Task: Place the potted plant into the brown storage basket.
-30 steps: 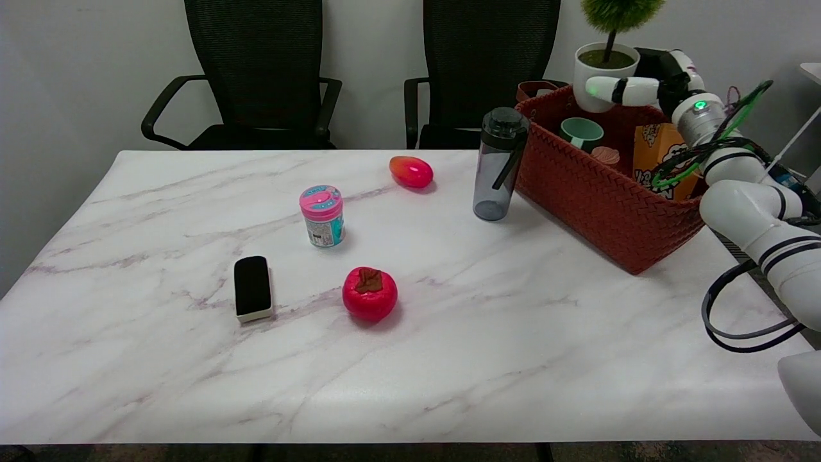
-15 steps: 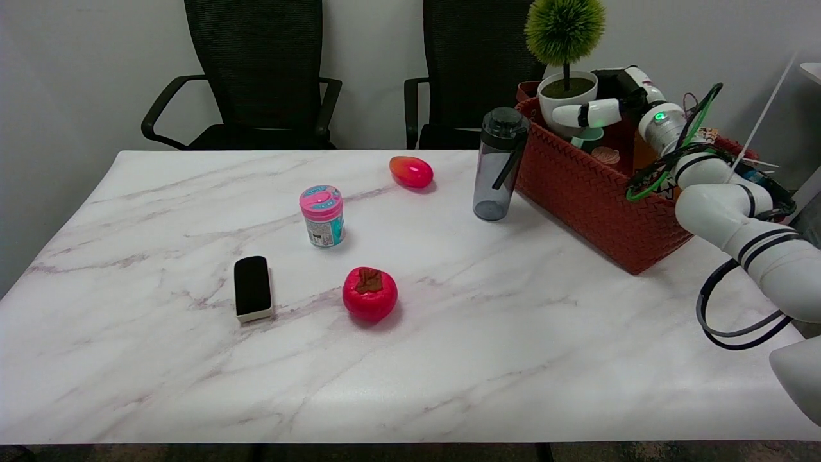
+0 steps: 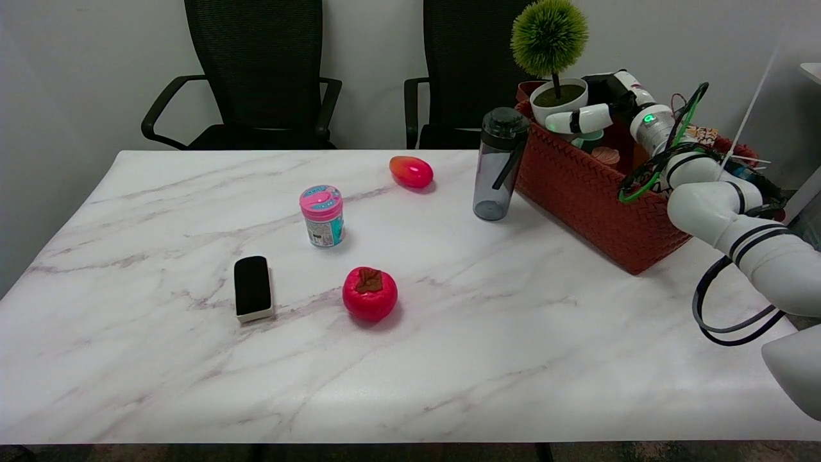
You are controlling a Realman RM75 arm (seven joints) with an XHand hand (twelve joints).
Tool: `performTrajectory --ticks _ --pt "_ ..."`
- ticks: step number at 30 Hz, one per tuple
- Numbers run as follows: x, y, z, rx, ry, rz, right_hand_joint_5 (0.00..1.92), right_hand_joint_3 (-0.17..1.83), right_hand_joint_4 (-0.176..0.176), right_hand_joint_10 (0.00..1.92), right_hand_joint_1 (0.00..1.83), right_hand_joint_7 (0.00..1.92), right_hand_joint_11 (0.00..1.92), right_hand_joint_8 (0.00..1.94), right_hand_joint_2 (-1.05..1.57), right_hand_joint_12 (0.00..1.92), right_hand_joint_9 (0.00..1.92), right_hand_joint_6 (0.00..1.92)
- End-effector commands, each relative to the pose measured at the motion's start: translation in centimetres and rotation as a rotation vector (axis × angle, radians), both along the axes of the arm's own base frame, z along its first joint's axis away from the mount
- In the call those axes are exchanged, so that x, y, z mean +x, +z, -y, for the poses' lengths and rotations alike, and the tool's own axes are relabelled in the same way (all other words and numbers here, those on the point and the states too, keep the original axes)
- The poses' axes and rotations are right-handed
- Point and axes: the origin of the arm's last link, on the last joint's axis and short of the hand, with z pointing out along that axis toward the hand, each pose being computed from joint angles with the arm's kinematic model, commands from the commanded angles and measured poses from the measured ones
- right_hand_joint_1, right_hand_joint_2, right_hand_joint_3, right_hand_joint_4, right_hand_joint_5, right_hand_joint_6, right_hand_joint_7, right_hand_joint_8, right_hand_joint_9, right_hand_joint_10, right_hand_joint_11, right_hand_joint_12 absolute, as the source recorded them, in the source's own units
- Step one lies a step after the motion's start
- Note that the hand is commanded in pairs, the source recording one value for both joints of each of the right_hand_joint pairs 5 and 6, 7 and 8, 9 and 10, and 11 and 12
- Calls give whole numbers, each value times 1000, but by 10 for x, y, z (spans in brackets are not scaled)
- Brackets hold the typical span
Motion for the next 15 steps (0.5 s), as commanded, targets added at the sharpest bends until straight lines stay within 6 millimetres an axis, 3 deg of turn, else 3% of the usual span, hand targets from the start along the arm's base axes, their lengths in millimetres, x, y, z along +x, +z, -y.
performTrajectory --ticks 1,5,15 --pt "-1 -1 3 2 -19 -38 715 1158 0 519 1264 826 47 826 295 47 519 715" --pt "-2 -2 3 3 -20 -35 659 1235 0 459 1262 627 46 627 200 46 459 659" --pt "-2 -1 3 2 -18 -30 619 1242 0 430 1249 594 0 594 147 0 430 619"
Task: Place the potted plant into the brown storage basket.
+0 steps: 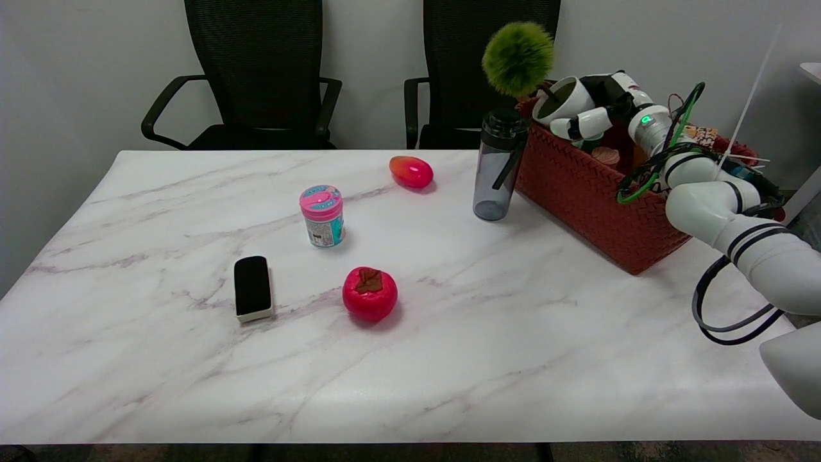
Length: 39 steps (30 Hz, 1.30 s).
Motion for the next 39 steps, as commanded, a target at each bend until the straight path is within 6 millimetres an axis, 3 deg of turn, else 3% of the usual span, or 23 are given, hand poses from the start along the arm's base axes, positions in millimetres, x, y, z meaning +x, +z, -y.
performTrajectory --ticks 1,4,9,15,18,20,22,28,35,39 --pt "0 0 1 0 -2 -6 617 1244 0 429 1248 593 0 593 143 0 429 617" --pt "-2 0 1 1 -6 -5 609 1258 0 414 1246 586 0 586 126 0 414 609" --pt "-6 -1 -1 3 -16 -5 498 1315 0 201 1238 423 0 423 57 0 201 498" --pt "-8 0 -2 3 -23 -9 445 1318 0 173 1233 373 0 373 32 0 173 445" --pt "-8 0 -2 3 -21 -13 257 1391 0 89 1207 253 0 253 -177 0 89 257" --pt "-5 -1 -3 5 -5 -18 76 1320 0 33 1185 119 0 119 -322 0 33 76" --pt "-2 -1 -3 6 13 -20 31 1238 0 1 1175 18 0 18 -349 0 1 31" --pt "31 9 -8 -5 98 -53 0 1186 0 0 1170 0 0 0 -364 0 0 0" --pt "80 38 -41 -87 236 -97 0 1143 0 0 1174 58 0 58 -346 0 0 0" --pt "104 42 -61 -99 310 -119 0 1127 0 22 1175 106 0 106 -336 0 22 0"
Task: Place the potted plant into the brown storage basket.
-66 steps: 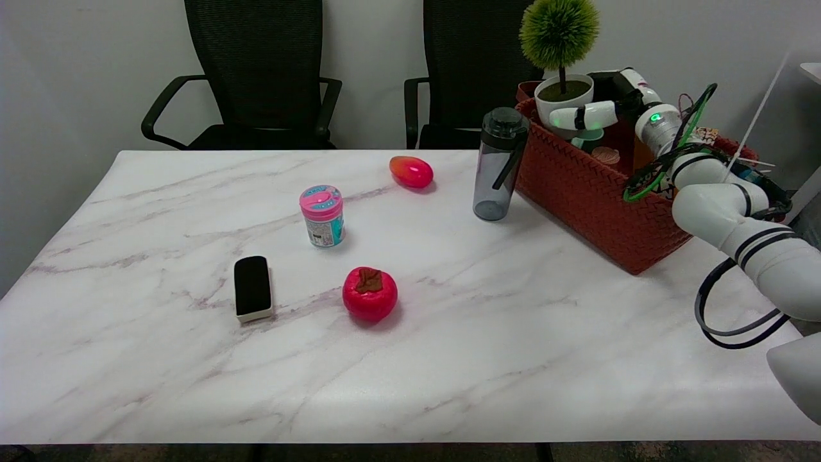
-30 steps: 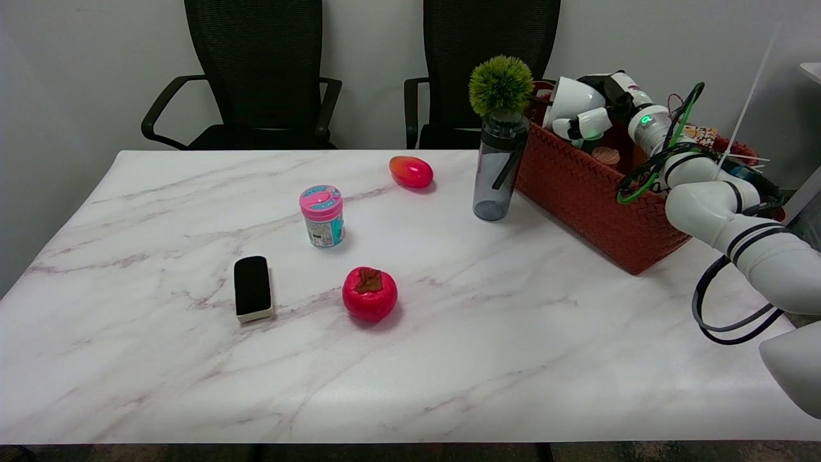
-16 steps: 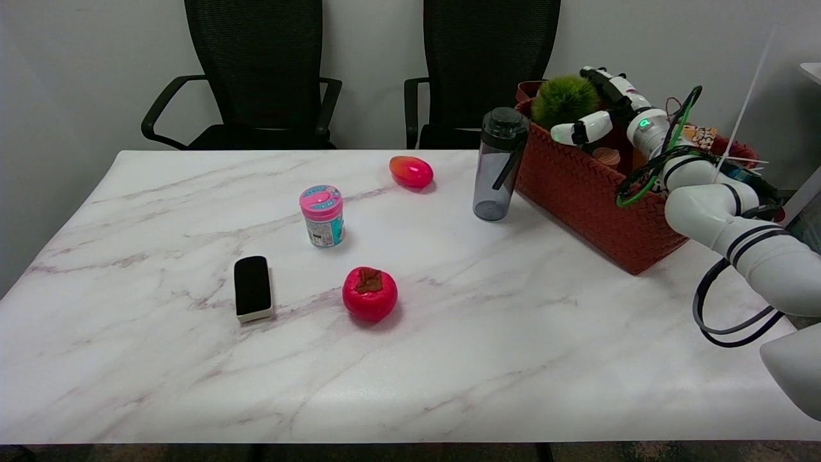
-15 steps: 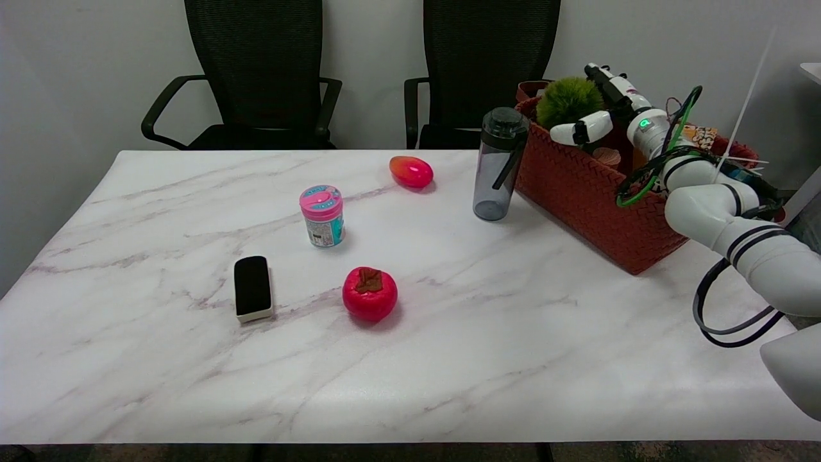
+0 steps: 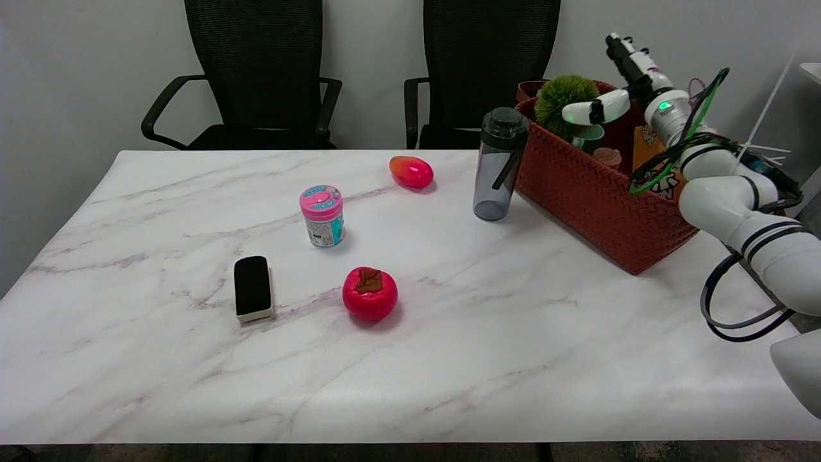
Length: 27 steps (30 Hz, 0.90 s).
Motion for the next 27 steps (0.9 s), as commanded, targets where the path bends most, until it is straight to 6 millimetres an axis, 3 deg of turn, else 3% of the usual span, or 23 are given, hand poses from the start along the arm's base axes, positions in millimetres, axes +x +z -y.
performTrajectory --ticks 1,6,9,11,14,15,16,18,20,21,22,24,27 --pt "90 34 -60 -85 258 -101 0 1122 0 32 1175 119 0 119 -330 0 32 0" --pt "110 34 -97 -86 327 -149 0 1110 0 50 1175 148 0 148 -314 0 50 0" --pt "110 14 -114 -37 343 -192 0 1081 0 103 1172 207 0 207 -243 0 103 0" --pt "109 -10 -124 27 371 -208 12 1042 0 226 1168 280 0 280 -153 0 226 12" --pt "88 -50 -138 128 378 -182 388 973 0 449 1169 402 157 402 26 157 449 388" --pt "81 -62 -143 150 383 -166 421 963 0 462 1172 410 186 410 44 186 462 421" --pt "71 -75 -151 171 389 -141 478 946 0 508 1176 431 336 431 77 336 508 478" --pt "59 -95 -164 195 416 -103 499 940 0 525 1177 440 373 440 85 373 525 499" --pt "53 -111 -178 215 476 -78 559 890 0 642 1187 510 612 510 145 612 642 559" --pt "48 -120 -187 224 546 -58 571 879 0 673 1191 535 641 535 163 641 673 571" --pt "44 -125 -194 229 594 -39 567 873 0 712 1194 564 670 564 175 670 712 567" --pt "27 -133 -209 224 626 28 559 811 0 841 1203 835 793 835 250 793 841 559" --pt "6 -139 -224 192 588 38 562 767 0 944 1208 929 918 929 289 918 944 562"
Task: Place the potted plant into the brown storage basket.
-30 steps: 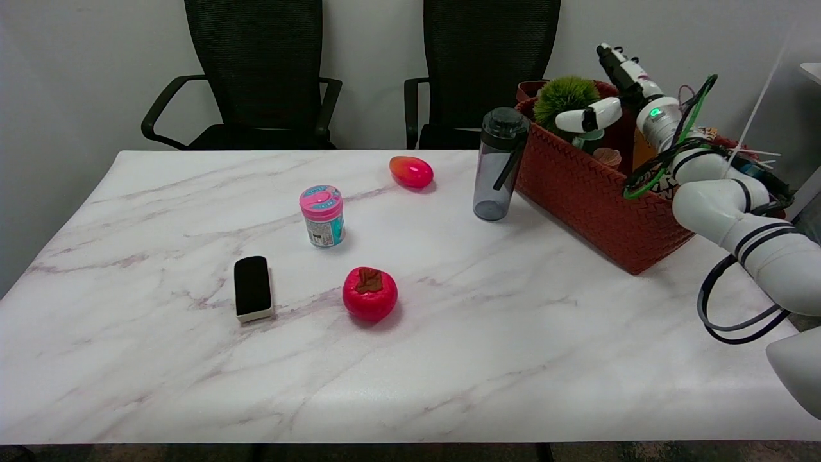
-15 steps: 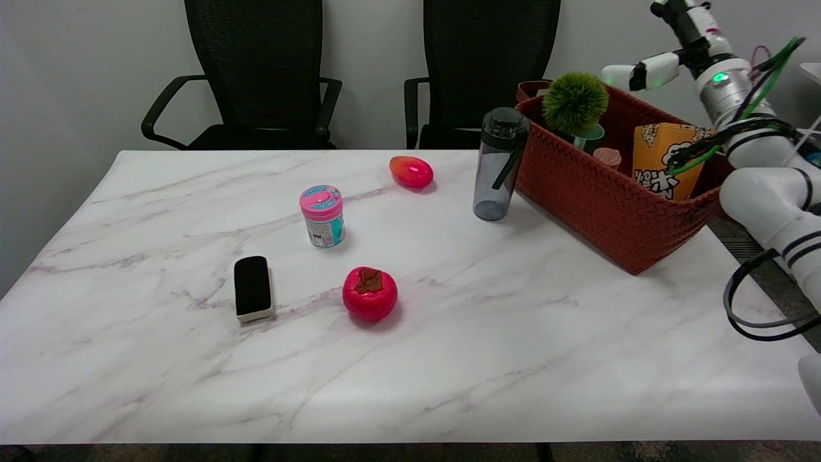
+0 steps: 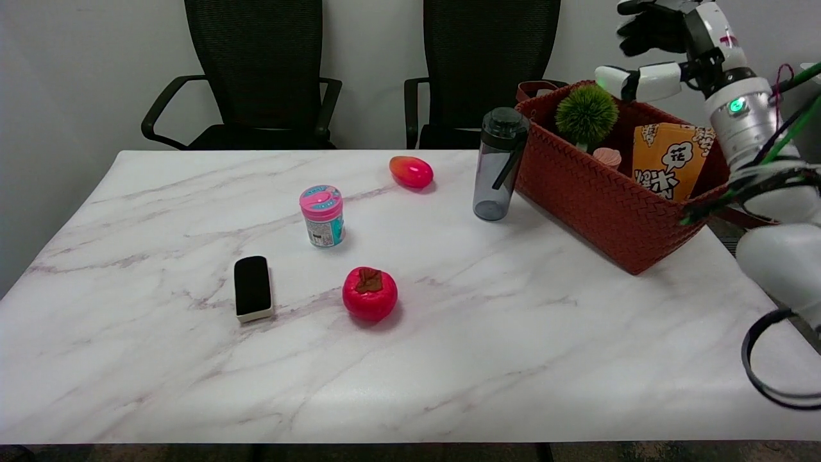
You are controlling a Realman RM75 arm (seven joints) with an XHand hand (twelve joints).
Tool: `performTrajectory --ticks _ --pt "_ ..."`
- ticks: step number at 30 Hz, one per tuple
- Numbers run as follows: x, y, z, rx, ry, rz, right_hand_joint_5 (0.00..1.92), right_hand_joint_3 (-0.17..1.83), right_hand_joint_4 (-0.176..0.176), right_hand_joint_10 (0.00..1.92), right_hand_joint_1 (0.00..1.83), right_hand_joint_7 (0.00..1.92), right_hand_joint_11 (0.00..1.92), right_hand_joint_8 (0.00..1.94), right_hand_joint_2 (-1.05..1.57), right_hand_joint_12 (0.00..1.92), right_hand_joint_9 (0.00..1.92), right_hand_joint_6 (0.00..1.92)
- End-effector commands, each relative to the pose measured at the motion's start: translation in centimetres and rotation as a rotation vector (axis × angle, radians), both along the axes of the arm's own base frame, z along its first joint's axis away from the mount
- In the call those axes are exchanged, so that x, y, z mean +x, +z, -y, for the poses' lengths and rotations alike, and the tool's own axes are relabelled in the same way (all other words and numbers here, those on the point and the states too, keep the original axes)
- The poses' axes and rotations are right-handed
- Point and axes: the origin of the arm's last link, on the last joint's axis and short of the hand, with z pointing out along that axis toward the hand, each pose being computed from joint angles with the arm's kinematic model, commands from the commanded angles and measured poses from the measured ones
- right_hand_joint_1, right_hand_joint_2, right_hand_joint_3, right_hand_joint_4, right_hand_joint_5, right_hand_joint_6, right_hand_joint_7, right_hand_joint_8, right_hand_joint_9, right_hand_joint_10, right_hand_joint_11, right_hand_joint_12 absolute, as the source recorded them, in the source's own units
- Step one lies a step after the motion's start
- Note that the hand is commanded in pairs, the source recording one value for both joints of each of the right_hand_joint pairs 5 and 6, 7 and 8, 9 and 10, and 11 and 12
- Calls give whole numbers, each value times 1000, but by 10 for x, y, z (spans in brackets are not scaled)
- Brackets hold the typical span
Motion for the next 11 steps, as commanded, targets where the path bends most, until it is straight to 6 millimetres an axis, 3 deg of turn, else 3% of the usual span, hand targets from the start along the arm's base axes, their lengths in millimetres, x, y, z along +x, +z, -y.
performTrajectory --ticks 1,7,11 --pt "-59 -101 -126 128 240 140 566 762 0 977 1208 950 943 950 296 943 977 566" --pt "-93 -90 -151 75 241 167 585 792 0 1026 1211 985 995 985 269 995 1026 585" --pt "-119 -84 -159 54 273 321 596 828 0 1050 1209 987 1035 987 257 1035 1050 596"
